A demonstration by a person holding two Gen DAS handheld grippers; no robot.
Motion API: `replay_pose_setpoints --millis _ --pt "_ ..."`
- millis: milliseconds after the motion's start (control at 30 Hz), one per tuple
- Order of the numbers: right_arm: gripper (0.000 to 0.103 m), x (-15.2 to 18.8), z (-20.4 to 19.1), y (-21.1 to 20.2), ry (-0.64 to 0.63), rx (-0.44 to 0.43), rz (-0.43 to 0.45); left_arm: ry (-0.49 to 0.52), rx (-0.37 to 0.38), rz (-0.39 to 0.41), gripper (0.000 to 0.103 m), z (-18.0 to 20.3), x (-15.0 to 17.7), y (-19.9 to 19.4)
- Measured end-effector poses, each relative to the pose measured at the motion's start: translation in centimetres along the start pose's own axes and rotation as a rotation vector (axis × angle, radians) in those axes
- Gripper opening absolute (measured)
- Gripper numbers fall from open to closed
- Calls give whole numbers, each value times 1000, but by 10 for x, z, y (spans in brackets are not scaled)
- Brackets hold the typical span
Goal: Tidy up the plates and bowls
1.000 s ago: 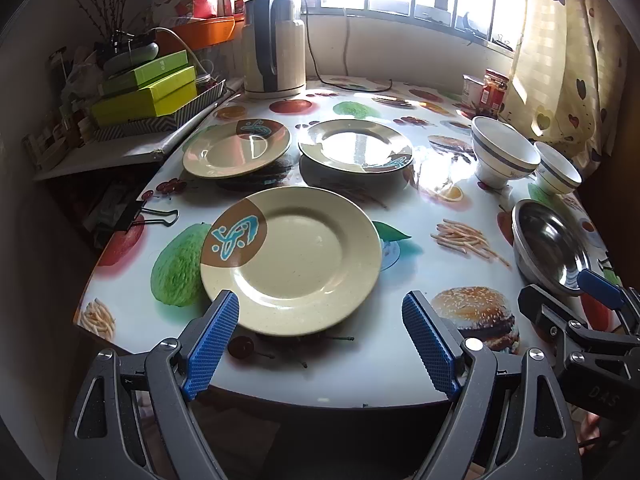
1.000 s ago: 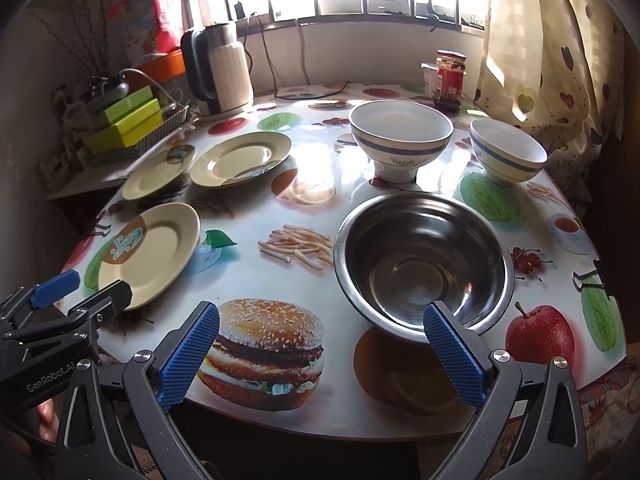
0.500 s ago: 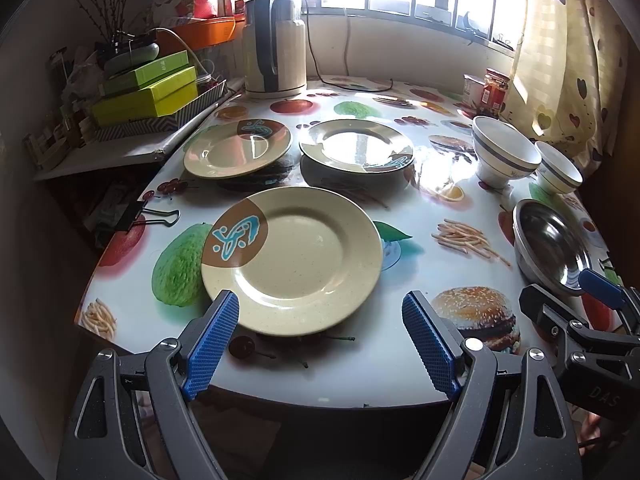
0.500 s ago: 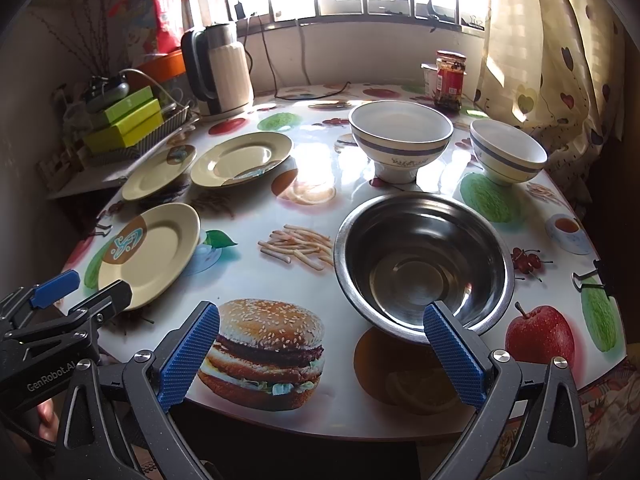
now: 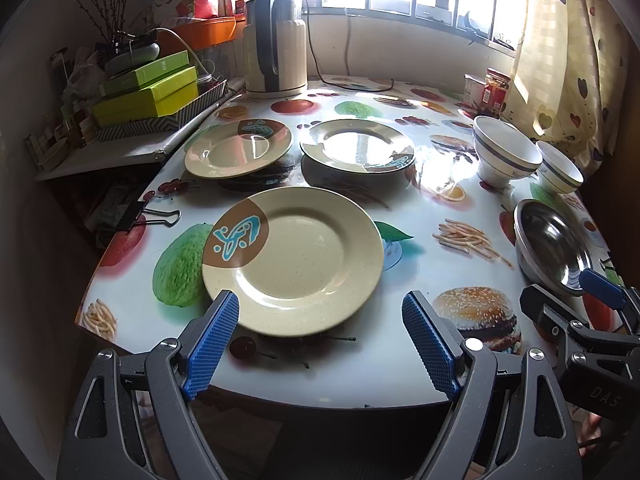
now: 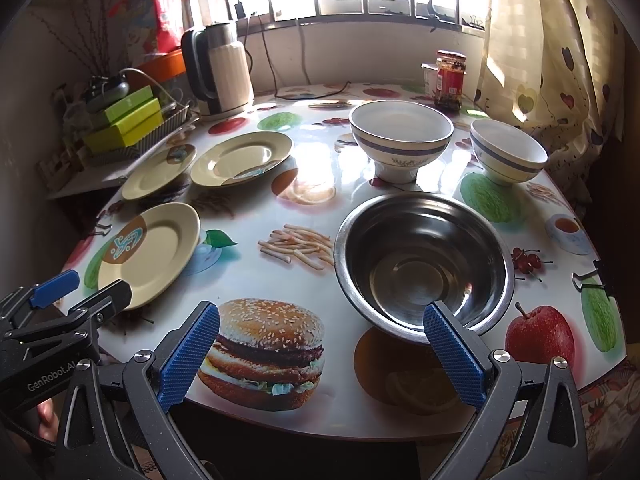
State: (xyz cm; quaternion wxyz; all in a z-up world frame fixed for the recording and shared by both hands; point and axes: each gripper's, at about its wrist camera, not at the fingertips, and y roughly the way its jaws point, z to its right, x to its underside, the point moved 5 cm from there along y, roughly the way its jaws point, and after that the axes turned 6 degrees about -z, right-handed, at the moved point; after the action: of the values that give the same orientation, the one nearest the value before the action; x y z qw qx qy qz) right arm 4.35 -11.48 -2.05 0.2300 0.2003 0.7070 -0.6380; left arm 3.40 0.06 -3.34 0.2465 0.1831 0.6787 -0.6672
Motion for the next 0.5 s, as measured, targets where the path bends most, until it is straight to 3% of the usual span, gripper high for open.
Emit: replay_pose_setpoints --millis 500 --pt "103 -7 2 3 -10 4 5 -13 4 9 84 -10 -10 4"
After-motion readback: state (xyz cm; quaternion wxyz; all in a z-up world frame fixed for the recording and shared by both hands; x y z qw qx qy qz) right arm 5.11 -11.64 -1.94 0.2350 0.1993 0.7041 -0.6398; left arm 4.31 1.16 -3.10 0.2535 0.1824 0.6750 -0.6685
